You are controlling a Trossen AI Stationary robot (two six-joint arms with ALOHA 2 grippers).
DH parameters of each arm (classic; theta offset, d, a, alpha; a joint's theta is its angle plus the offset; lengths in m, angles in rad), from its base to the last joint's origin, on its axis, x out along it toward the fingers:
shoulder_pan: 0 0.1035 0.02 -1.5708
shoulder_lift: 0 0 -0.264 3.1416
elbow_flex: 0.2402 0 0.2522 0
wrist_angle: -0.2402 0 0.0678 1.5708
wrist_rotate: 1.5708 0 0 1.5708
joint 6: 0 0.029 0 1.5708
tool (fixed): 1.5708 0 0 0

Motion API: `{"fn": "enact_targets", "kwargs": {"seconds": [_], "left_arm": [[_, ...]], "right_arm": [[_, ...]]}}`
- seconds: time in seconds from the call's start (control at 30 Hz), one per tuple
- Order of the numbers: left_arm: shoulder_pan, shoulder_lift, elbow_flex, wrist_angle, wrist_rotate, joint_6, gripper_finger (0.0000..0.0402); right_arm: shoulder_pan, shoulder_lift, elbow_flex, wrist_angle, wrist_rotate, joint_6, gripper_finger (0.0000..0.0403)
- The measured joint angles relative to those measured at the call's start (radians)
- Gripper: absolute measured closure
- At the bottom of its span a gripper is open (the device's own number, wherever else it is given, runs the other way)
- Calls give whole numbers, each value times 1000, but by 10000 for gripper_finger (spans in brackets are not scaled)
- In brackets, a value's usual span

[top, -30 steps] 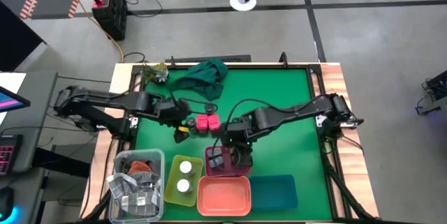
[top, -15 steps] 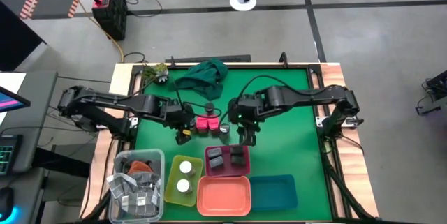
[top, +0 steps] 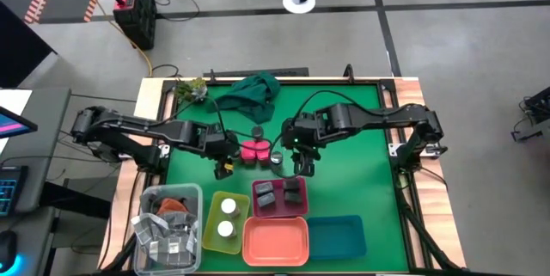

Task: Sort spices by type
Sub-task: Put the bottom left black seasoning bottle into the blue bin

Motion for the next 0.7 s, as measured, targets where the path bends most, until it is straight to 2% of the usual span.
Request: {"fn": "enact_targets", "kwargs": {"seconds": [0.2, 0.33, 0.53, 0.7], "left_arm": [[13, 0, -16, 7, -39, 45, 147], [35, -3, -10, 2, 12, 34, 140], [47, -6, -8, 23, 38, 105, 103], [98, 1, -18, 57, 67, 158, 69]], "right_arm": [[22, 0, 0, 29, 0, 10, 175], [34, 0, 0, 33, 0, 26, 175], [41, 0, 0, 37, 0, 33, 175], [40, 0, 0, 35, 1, 31, 175]]}}
